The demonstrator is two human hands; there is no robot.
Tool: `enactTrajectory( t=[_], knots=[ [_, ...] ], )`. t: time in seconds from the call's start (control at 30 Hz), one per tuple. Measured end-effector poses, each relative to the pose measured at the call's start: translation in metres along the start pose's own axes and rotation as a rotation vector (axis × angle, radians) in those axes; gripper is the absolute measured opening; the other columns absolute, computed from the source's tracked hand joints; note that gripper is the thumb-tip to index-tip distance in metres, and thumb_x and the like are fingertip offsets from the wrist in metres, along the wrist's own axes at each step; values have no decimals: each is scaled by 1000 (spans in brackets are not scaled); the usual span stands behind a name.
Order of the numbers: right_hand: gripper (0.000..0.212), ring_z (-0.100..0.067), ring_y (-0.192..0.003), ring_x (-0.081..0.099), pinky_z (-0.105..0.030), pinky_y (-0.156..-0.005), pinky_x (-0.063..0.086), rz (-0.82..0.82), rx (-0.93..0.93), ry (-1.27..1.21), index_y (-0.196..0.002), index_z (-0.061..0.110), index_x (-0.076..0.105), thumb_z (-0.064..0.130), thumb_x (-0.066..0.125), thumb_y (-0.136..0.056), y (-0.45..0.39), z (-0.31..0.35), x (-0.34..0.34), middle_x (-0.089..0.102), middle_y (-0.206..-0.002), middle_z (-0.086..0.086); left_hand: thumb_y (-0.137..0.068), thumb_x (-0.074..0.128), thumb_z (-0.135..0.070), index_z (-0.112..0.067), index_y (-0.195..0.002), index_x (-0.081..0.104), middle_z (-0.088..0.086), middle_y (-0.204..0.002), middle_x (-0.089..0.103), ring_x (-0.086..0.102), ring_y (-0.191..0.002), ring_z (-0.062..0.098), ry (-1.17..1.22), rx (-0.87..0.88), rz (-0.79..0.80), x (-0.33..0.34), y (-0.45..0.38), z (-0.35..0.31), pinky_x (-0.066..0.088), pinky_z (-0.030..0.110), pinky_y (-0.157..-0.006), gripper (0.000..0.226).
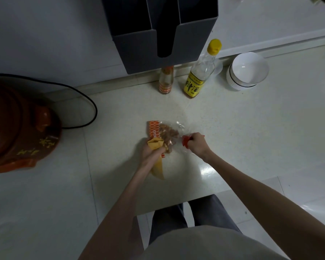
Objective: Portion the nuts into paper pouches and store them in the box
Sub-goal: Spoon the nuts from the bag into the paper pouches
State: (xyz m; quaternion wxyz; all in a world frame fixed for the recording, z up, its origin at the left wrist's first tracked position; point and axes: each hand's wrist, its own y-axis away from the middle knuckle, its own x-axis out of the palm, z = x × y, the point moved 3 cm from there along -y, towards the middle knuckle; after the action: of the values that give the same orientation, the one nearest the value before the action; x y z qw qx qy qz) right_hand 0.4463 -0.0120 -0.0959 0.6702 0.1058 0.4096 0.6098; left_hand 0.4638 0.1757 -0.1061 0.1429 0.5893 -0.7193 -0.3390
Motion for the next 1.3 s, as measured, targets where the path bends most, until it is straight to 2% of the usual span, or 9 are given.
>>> enactTrajectory(
  t=[0.17,0.23,0.37,0.47,0.6,0.77,0.9,1.0,1.3],
  knots=[
    [27,-12,-47,47,-18,-44,37,20,137,-199,-67,-4,66,-9,43,-81,1,-14,3,55,-51,-2,-78,70,0,-28,-76,62,-21,-61,68,61,-59,-14,11,23,48,0,5,-6,43,3,-49,28],
    [26,-12,-50,46,-18,-44,35,7,154,-240,-76,-7,67,-10,43,-83,1,-15,4,55,-53,-1,-79,70,-2,-28,-78,63,-18,-66,68,64,-61,-7,37,0,60,0,5,-7,46,9,-51,27],
    [32,-22,-67,54,-29,-59,41,-45,169,-300,-94,-16,66,-15,38,-79,-1,-16,-3,64,-77,-26,-81,69,-9,-27,-82,64,-12,-77,68,65,-74,5,55,-46,42,-2,5,-2,46,20,-61,19],
    [39,-26,-74,60,-33,-62,49,-75,164,-352,-98,-18,64,-20,33,-75,0,-22,-14,66,-97,-33,-81,71,-17,-27,-82,65,-17,-67,70,66,-64,-3,80,-71,32,-2,5,0,45,15,-55,12],
    [49,-15,-68,58,-24,-57,47,-76,162,-326,-99,1,71,-18,32,-77,2,-32,-30,68,-84,-11,-82,69,-16,-26,-86,65,-7,-82,70,66,-79,12,76,-94,51,-2,4,0,48,25,-64,12],
    [31,-14,-52,64,-20,-49,51,-97,193,-442,-98,-2,68,-13,41,-87,7,-45,-49,66,-71,-10,-82,68,-14,-25,-90,65,-3,-84,71,67,-78,15,57,-85,26,-2,5,0,50,27,-64,13],
    [41,-21,-56,68,-26,-54,56,-95,197,-529,-99,-4,70,-17,34,-84,11,-53,-62,71,-71,-15,-83,67,-12,-23,-85,64,2,-84,69,65,-79,21,36,-108,-12,1,2,0,52,35,-75,12],
    [43,-21,-53,67,-27,-54,57,-105,201,-538,-102,-5,69,-16,31,-84,15,-60,-72,70,-64,-13,-83,68,-12,-25,-83,63,-3,-80,68,64,-74,16,29,-111,-45,3,3,1,51,31,-69,14],
    [38,-20,-51,66,-24,-51,55,-200,254,-566,-103,-7,66,-12,32,-88,33,-84,-107,65,-71,-21,-75,71,-6,-22,-74,62,-7,-68,65,61,-62,12,-47,-73,-160,8,3,-4,49,25,-56,19]
  ],
)
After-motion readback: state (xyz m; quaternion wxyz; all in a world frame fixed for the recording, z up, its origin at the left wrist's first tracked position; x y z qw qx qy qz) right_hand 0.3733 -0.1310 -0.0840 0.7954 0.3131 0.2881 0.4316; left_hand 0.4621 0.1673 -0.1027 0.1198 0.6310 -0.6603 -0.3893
